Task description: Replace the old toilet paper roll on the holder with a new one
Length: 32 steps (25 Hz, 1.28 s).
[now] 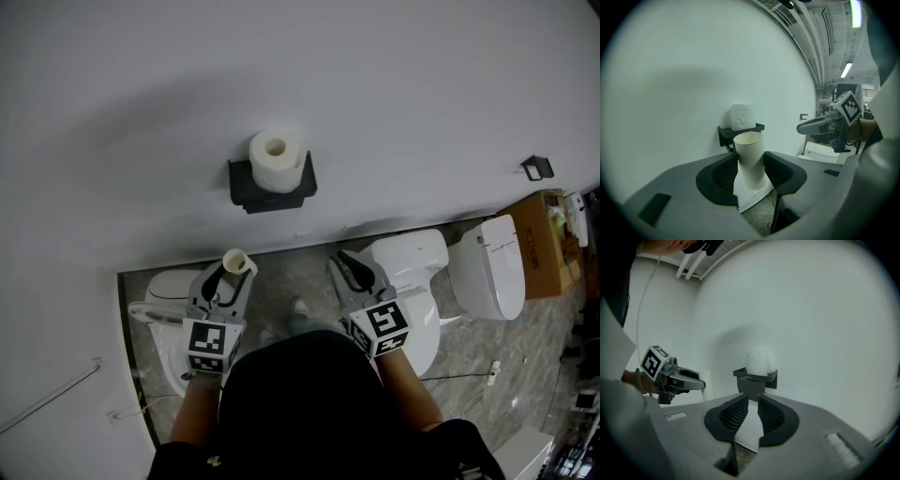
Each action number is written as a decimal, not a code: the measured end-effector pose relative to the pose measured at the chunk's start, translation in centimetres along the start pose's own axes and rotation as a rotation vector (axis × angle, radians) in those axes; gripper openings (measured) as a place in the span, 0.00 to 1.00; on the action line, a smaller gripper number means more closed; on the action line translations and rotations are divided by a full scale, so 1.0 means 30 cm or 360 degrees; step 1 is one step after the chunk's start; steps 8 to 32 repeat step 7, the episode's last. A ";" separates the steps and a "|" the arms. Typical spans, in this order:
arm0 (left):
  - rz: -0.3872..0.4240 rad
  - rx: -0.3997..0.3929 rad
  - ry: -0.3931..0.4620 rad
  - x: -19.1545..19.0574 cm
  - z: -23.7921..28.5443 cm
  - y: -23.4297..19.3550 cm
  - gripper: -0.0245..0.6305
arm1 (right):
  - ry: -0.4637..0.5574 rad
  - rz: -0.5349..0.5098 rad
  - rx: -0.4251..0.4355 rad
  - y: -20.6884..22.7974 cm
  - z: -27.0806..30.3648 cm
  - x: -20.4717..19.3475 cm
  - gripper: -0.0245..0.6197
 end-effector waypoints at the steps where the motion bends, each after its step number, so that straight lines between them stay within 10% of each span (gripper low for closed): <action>1: 0.0001 0.0004 -0.0004 -0.002 0.001 -0.004 0.32 | -0.0002 0.0001 0.0001 0.000 0.004 0.001 0.13; 32: 0.0002 0.0019 -0.0033 -0.015 0.007 -0.026 0.32 | -0.0006 -0.0009 0.0004 0.005 0.026 0.010 0.13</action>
Point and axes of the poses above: the fingertips, and each gripper's own axes: z forward along the fingers, y to its right, x out of its top, the point moved 5 cm from there along -z, backward along the fingers, and after that the axes turned 2 degrees about -x, right-handed, at the moved point
